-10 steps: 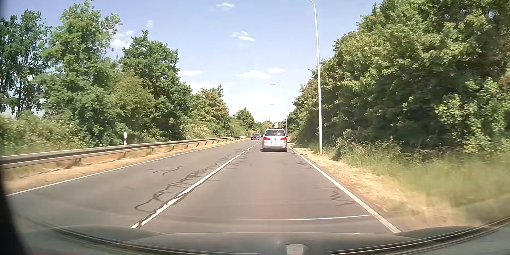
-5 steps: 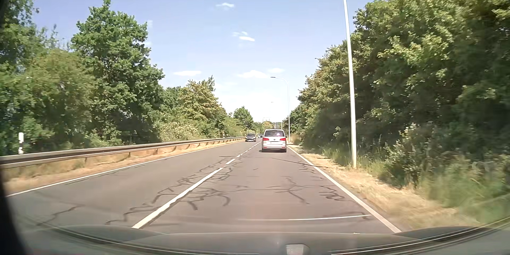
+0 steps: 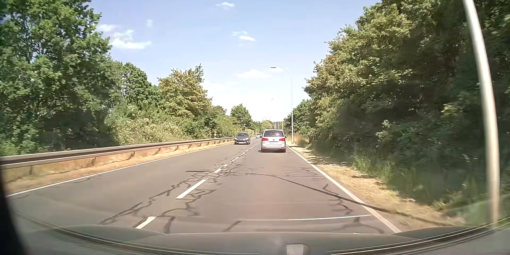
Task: Follow the waypoints while adhering to traffic rules and regulations
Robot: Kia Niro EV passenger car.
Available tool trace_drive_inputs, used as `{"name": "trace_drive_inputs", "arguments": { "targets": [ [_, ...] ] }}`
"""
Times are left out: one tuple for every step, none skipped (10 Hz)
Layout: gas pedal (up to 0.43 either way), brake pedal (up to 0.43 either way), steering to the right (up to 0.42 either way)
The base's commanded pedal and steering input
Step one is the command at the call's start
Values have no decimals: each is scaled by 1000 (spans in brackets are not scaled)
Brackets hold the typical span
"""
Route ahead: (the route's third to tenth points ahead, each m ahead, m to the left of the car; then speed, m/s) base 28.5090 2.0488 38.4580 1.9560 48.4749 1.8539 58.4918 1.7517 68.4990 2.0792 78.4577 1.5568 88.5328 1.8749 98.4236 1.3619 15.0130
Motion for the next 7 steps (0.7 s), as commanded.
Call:
{"name": "trace_drive_inputs", "arguments": {
  "targets": [
    [47,30,0],
    [47,30,0],
    [47,30,0],
    [47,30,0],
    [47,30,0],
    [47,30,0],
    [47,30,0]
  ]
}}
